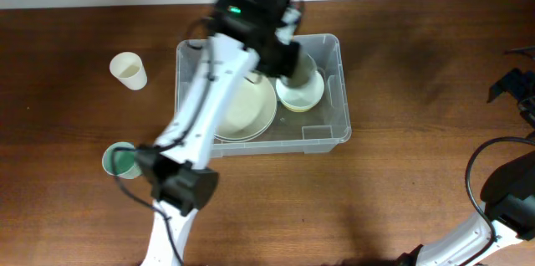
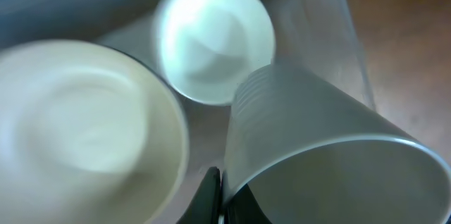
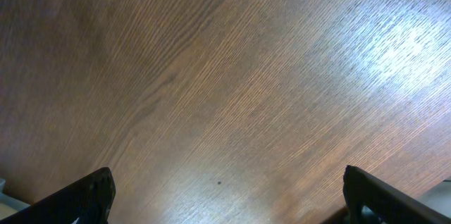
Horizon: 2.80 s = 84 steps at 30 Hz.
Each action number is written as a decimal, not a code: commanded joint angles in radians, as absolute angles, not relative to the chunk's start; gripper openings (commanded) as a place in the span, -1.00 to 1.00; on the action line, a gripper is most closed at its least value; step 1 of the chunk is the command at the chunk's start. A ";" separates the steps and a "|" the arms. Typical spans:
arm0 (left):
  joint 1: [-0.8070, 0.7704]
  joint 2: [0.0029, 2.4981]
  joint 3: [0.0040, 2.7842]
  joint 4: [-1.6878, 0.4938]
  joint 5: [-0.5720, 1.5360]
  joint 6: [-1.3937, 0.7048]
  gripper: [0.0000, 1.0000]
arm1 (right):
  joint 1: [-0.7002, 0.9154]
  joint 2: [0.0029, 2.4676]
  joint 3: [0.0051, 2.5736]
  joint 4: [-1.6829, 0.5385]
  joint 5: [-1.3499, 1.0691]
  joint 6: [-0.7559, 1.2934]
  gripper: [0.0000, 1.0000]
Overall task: Pack container
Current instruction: 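Lift the grey cup and carry it over the bin, then lower the grey cup into the bin's front right and release, then move the left gripper to the cream cup at back left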
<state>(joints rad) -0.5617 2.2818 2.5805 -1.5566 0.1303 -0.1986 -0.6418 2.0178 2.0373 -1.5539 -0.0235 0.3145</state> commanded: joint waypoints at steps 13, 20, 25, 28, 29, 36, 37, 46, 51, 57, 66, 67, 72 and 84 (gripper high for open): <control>-0.650 2.383 2.568 -1.666 0.117 -0.174 -0.98 | -0.642 1.994 2.035 -1.552 -0.015 0.322 0.98; -0.640 2.469 2.568 -1.666 0.089 -0.175 -0.98 | -0.642 1.994 2.035 -1.552 -0.015 0.323 0.98; -0.630 2.504 2.568 -1.668 0.052 -0.199 -0.98 | -0.642 1.994 2.035 -1.552 -0.015 0.323 0.98; -0.617 2.508 2.568 -1.674 0.022 -0.228 -0.99 | -0.642 1.994 2.035 -1.552 -0.015 0.322 0.98; -0.611 2.508 2.568 -1.676 0.022 -0.228 -0.98 | -0.642 1.994 2.035 -1.552 -0.015 0.323 0.98; -0.575 2.508 2.551 -1.658 0.022 -0.231 -0.98 | -0.642 1.994 2.035 -1.552 -0.015 0.322 0.98; -0.573 2.508 2.543 -1.650 0.023 -0.231 -0.98 | -0.642 1.994 2.035 -1.552 -0.015 0.322 0.98; -0.571 2.508 2.516 -1.636 0.034 -0.231 -0.66 | -0.642 1.994 2.035 -1.552 -0.015 0.323 0.98; -0.571 2.508 2.516 -1.635 0.049 -0.230 -0.11 | -0.642 1.994 2.035 -1.552 -0.015 0.322 0.98; -0.571 2.507 2.527 -1.624 0.049 -0.198 0.10 | -0.642 1.994 2.035 -1.552 -0.015 0.322 0.98; -0.523 2.459 2.814 -1.688 0.035 -0.192 0.73 | -0.642 1.994 2.035 -1.552 -0.015 0.322 0.98; -0.508 2.444 2.843 -1.688 0.024 -0.193 0.94 | -0.642 1.994 2.035 -1.552 -0.015 0.322 0.98; -0.376 2.358 2.894 -1.688 -0.065 -0.200 0.99 | -0.642 1.994 2.035 -1.552 -0.015 0.323 0.98; 0.118 2.368 2.890 -1.653 -0.058 -0.236 0.99 | -0.642 1.994 2.035 -1.552 -0.015 0.323 0.98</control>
